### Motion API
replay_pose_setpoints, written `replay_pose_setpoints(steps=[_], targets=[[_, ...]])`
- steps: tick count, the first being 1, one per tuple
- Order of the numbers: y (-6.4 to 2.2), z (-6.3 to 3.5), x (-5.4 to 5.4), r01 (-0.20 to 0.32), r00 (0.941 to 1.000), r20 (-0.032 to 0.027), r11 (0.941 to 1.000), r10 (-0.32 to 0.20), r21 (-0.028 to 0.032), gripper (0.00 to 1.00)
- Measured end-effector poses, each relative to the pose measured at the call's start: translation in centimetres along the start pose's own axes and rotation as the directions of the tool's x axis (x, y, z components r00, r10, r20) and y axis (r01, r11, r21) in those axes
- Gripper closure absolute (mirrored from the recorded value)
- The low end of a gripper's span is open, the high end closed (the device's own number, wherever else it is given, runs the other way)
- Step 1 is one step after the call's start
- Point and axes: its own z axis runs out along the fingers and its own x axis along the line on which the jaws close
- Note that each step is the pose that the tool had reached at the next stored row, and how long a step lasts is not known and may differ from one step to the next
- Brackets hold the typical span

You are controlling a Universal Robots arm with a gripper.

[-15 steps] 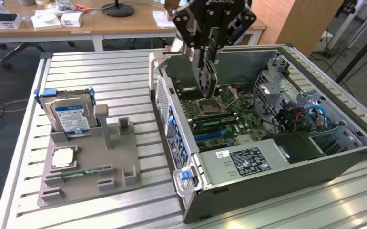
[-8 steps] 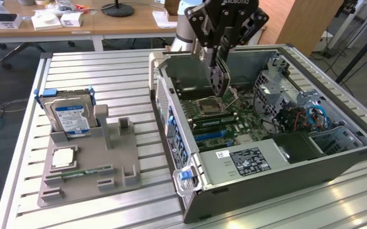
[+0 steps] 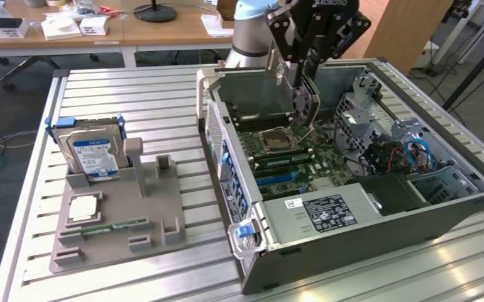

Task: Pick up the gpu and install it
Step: 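Pick up the gpu and move the gpu toward the slot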

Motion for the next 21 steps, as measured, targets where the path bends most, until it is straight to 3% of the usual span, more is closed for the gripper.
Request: replay_pose_setpoints(steps=[21], targets=[[0.19, 0.14, -5.9, 0.000, 1.0000, -0.0001, 1.0000, 0.000, -0.0019, 0.74]])
